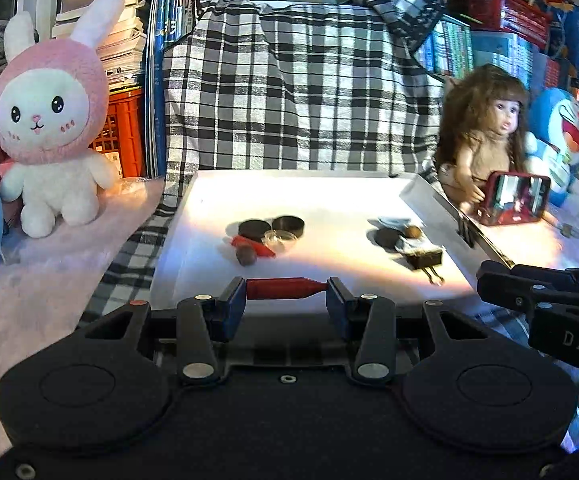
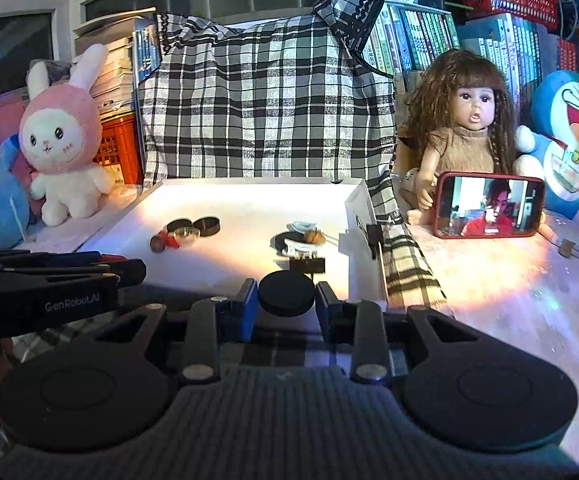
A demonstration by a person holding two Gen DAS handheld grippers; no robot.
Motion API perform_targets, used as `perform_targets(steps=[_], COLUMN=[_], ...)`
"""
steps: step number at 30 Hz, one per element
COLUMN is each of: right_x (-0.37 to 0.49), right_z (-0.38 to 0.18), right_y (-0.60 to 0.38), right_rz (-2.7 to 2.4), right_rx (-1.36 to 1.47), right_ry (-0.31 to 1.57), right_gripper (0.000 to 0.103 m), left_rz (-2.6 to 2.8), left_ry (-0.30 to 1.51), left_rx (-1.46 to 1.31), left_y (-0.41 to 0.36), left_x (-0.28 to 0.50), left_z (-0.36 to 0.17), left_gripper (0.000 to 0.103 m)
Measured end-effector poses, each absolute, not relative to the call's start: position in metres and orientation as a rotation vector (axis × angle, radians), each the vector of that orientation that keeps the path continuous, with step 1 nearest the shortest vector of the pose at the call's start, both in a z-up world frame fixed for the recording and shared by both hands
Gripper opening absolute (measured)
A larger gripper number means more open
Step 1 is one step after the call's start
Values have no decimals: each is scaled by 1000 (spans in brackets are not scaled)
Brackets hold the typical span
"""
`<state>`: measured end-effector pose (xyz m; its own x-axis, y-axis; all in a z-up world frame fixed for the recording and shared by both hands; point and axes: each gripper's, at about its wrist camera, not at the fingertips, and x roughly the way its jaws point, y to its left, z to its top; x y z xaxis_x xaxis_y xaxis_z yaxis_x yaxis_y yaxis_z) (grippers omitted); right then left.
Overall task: Organize rigid objects
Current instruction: 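Carry the black cap with the right tool while the left tool carries the red stick into the box, then open the right tool releasing the black cap while the left tool releases the red stick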
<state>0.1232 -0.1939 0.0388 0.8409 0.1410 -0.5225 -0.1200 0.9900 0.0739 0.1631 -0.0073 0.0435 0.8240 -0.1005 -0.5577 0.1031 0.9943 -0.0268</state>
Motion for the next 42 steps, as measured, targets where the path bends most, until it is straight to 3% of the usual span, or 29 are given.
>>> perform_targets(steps=[18,42], right_x=[201,233], right_z=[29,3], right_y=[-187,-185], right_rz=[110,96], right_rx=[53,46], right_ry=[665,730], right_gripper=[37,37], left_rz=[-51,-20], left_ry=[665,680], left_rx=[7,20], left_y=[0,-2], left_x=[224,253], left_z=[27,2], left_gripper=[42,42])
